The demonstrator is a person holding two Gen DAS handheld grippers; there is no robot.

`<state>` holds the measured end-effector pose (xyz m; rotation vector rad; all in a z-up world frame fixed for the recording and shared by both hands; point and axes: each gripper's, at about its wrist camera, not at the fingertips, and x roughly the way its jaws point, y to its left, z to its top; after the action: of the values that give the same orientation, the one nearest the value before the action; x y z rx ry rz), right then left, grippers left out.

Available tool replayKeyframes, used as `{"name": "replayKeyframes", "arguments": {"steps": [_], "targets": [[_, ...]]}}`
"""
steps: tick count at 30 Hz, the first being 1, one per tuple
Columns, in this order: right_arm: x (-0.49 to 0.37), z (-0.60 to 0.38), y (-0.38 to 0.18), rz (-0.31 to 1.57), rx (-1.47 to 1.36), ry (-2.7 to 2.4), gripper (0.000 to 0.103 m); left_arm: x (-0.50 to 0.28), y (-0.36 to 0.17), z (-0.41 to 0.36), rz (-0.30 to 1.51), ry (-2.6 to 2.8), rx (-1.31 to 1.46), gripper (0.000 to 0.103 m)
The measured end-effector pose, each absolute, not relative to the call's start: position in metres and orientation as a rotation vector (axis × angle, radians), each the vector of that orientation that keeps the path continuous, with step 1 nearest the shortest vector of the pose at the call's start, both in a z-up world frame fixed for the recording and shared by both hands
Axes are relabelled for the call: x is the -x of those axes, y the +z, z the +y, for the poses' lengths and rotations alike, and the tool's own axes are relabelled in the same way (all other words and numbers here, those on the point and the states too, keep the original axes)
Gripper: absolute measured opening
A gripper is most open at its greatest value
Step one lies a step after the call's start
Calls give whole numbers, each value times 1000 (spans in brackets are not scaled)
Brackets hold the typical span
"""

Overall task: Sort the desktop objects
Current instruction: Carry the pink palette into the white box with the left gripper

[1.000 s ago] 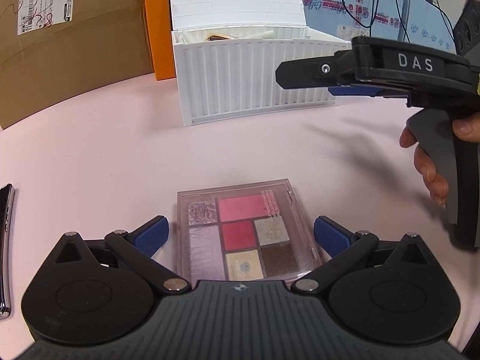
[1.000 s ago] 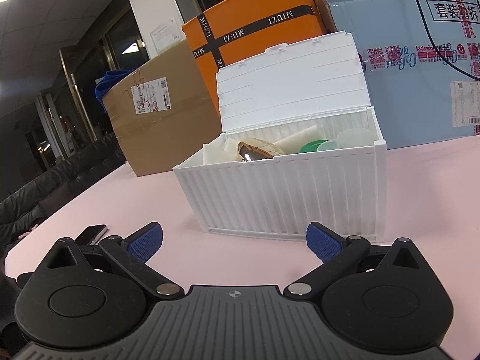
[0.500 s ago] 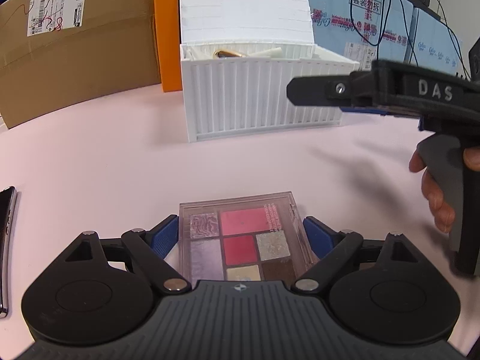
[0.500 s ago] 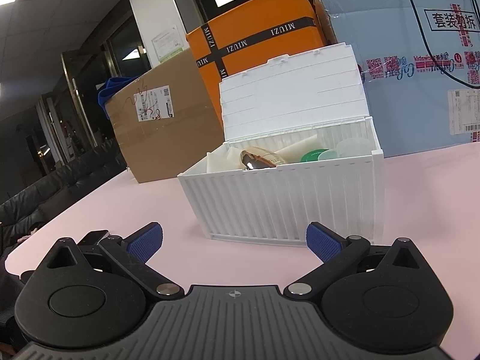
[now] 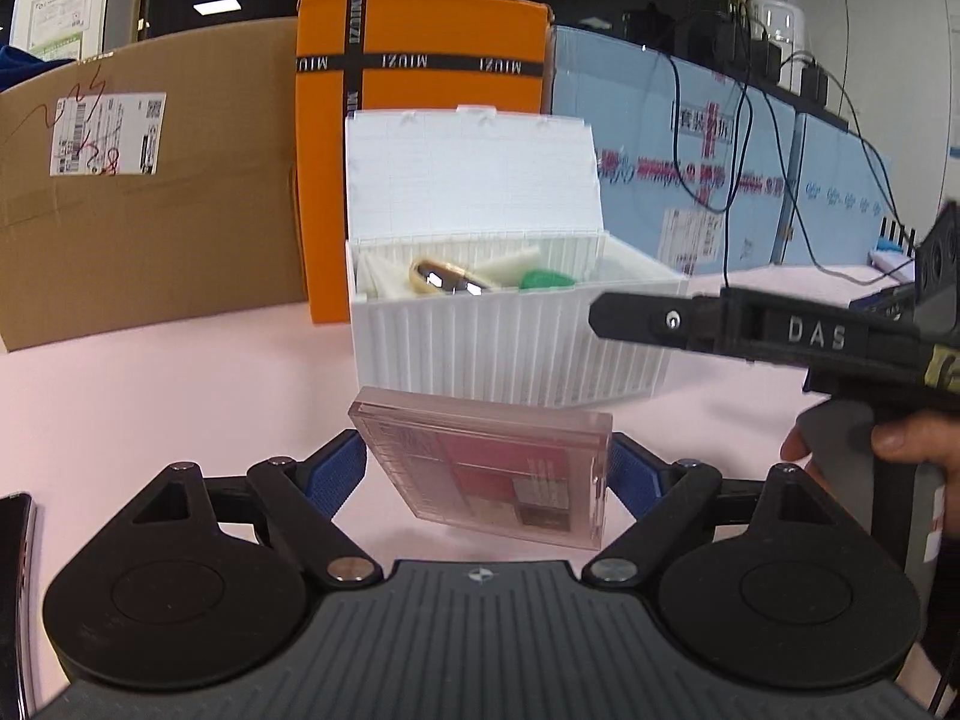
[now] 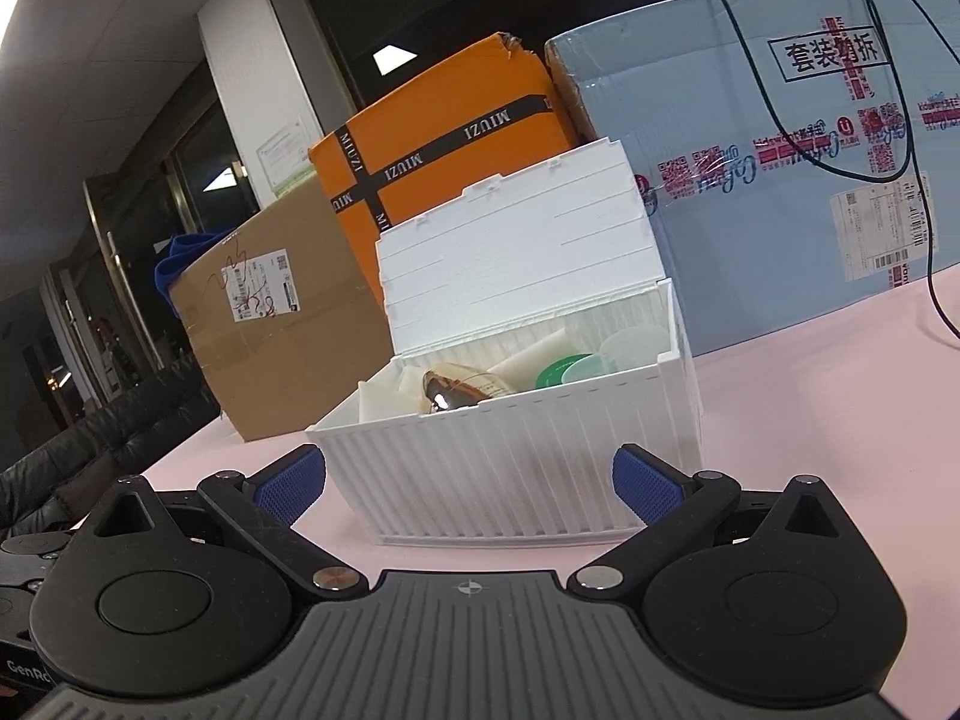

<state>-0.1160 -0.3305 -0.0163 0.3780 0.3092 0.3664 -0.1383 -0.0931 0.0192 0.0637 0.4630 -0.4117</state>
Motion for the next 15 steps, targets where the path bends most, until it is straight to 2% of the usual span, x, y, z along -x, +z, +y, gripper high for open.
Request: {"name": "replayKeyframes", "arguments": {"steps": [15], "targets": [[95, -361, 11, 303, -401, 251, 103, 90, 65, -94, 295, -439, 11, 83]]}}
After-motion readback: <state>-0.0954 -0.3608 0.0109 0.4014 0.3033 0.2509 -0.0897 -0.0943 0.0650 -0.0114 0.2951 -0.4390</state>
